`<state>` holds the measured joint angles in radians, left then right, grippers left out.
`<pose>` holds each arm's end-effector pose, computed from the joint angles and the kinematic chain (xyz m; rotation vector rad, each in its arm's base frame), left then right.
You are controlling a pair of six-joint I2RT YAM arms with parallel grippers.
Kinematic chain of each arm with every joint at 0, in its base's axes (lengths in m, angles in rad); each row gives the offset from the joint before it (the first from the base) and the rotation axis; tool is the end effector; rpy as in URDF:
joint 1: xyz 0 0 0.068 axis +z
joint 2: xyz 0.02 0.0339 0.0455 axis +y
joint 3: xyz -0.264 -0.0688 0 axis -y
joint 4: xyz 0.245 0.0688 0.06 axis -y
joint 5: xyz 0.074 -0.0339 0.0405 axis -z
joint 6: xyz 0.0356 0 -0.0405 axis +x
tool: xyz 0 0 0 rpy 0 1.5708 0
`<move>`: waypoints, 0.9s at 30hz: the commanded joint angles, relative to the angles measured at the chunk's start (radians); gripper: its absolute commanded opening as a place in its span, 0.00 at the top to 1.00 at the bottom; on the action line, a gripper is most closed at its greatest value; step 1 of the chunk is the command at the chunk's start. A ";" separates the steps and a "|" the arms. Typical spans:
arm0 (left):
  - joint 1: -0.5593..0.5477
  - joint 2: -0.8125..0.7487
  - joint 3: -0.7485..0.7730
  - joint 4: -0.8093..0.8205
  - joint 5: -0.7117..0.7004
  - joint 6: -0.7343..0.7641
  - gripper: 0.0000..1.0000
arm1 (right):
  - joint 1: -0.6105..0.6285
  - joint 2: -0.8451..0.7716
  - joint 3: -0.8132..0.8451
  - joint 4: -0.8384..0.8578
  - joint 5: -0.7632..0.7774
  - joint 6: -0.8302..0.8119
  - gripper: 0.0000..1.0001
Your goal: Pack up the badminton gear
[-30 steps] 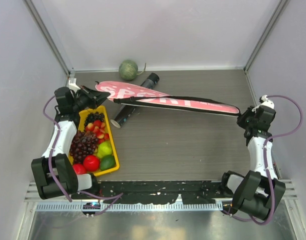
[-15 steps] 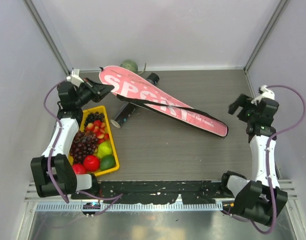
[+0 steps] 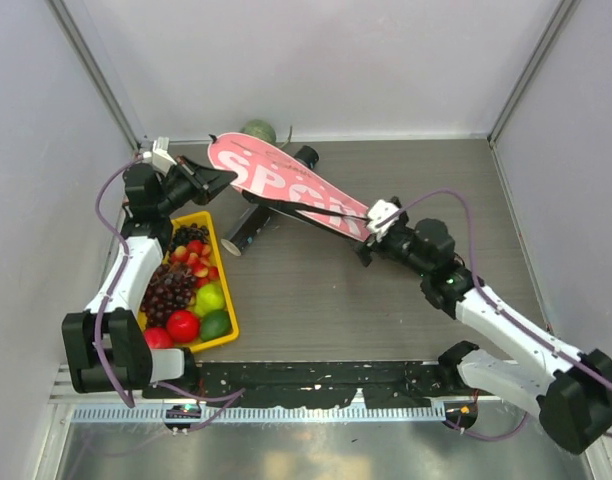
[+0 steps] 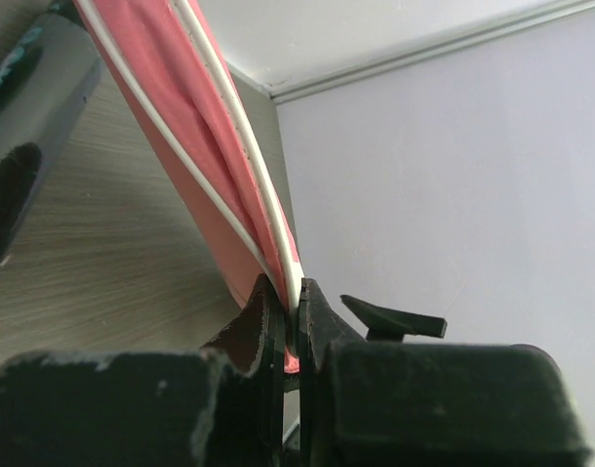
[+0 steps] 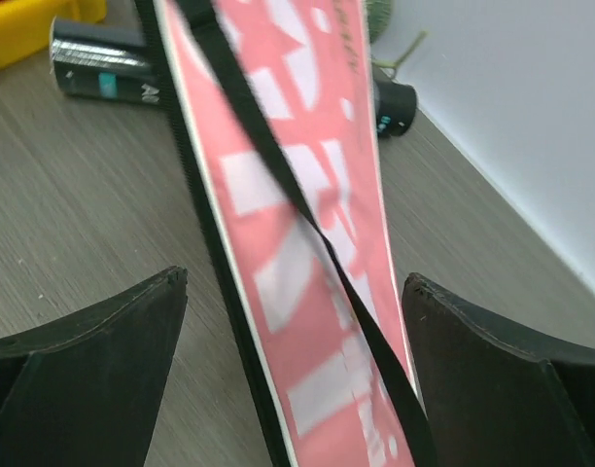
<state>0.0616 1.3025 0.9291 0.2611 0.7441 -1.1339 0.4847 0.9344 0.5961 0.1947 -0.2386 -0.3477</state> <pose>0.3005 -0.0056 0.3233 -0.4836 1.8015 -1.3948 0.1922 0.1107 0.2856 -0.8540 1.4928 0.3059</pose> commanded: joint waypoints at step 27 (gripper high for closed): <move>-0.111 -0.091 0.198 -0.287 -0.074 0.296 0.01 | 0.010 0.426 0.735 -0.317 0.288 0.256 0.95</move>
<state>-0.0460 1.3041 1.0664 0.1207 0.7250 -0.9894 0.6487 1.4254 1.1706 -0.0780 0.3592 -0.4416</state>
